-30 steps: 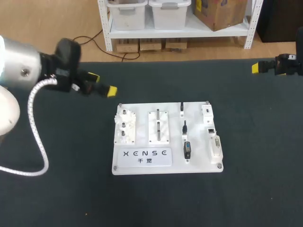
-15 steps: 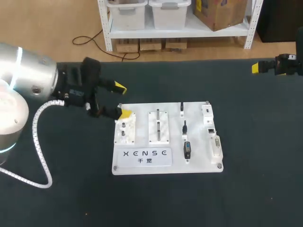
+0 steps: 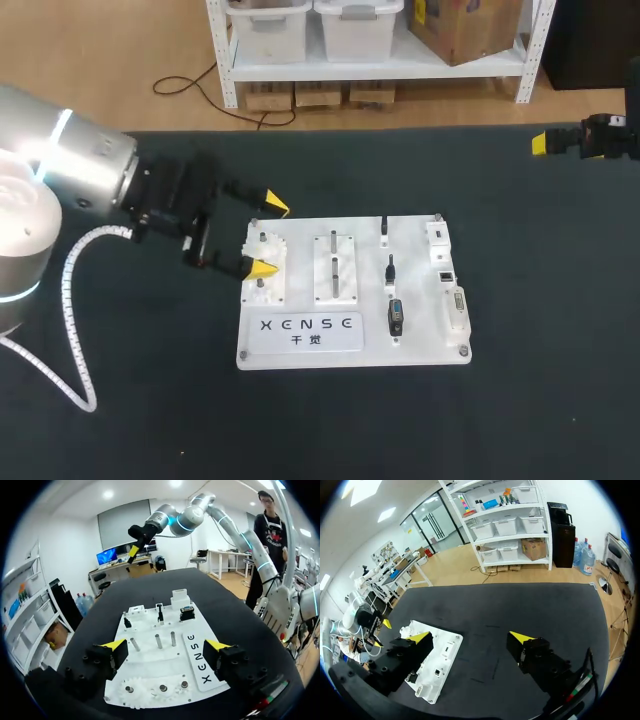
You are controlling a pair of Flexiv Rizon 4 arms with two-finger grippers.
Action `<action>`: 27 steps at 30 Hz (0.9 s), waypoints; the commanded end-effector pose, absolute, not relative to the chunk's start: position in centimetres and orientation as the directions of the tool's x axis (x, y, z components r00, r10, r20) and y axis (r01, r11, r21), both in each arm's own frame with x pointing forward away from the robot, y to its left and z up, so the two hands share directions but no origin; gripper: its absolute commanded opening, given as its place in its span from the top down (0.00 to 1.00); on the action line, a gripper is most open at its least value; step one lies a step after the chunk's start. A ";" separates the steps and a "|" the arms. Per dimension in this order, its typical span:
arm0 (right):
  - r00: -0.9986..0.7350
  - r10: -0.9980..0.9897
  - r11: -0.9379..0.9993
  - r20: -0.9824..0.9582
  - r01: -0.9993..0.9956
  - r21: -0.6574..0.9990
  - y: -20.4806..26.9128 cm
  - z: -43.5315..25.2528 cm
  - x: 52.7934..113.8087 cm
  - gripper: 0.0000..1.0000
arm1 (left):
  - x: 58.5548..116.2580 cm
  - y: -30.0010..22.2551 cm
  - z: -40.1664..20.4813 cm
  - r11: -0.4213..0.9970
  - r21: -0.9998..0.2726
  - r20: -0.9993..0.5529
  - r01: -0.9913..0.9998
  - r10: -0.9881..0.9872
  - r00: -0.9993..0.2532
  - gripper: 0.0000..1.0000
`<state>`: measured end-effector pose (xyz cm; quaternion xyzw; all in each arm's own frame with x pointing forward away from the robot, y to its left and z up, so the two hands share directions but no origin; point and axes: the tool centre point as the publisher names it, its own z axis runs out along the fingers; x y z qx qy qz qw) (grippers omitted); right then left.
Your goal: Insert the Ethernet cable into its matching sockets.
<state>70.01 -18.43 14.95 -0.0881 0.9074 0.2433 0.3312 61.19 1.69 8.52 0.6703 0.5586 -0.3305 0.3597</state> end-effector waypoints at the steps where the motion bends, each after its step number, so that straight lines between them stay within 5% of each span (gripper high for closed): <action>1: -0.766 0.001 0.866 -0.643 -0.321 0.383 -18.5 15.0 70.0 0.00 | 60.6 1.4 8.1 -0.068 0.101 -0.834 0.993 0.539 0.122 0.00; 27: -0.766 0.001 0.866 -0.643 -0.321 0.383 -18.5 15.0 70.0 0.00 | 60.5 1.5 6.4 0.116 -0.019 -0.825 0.993 0.560 -0.081 0.00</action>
